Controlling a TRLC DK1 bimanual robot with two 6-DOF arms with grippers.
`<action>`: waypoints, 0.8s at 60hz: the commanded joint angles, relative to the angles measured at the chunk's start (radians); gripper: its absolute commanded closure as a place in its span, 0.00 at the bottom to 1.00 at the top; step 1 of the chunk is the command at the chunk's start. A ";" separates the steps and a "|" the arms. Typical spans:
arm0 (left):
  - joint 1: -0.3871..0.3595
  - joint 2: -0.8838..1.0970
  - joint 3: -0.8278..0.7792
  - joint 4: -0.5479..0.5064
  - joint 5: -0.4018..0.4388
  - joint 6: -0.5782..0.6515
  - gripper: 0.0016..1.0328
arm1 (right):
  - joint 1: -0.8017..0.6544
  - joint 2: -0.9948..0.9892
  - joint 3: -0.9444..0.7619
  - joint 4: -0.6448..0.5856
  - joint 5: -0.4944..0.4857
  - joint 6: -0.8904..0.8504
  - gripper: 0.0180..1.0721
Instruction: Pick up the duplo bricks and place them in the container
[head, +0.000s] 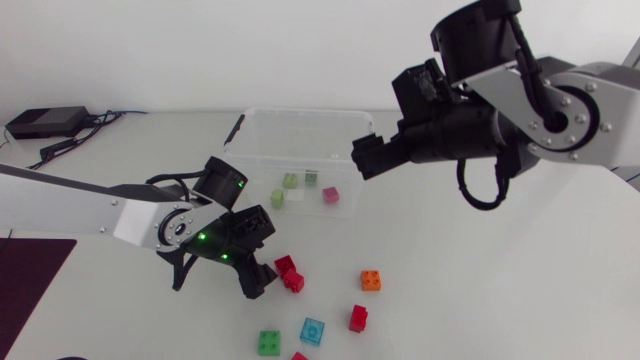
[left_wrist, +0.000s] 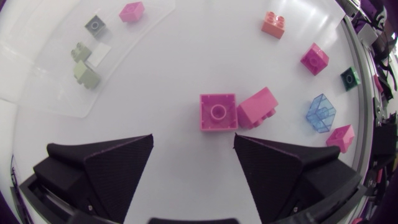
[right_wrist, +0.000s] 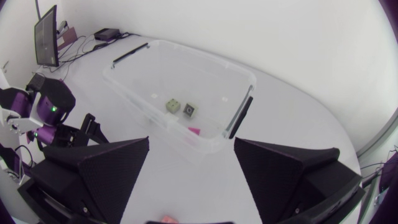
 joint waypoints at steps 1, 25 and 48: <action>-0.017 0.024 -0.022 0.005 0.007 0.028 0.12 | -0.003 -0.039 -0.070 -0.004 -0.005 -0.009 0.06; -0.053 0.091 0.020 0.041 0.019 -0.007 0.12 | -0.035 -0.132 -0.249 0.038 -0.021 -0.014 0.06; -0.047 0.122 0.067 0.084 0.019 -0.023 0.13 | -0.009 -0.179 -0.383 0.044 -0.053 -0.016 0.06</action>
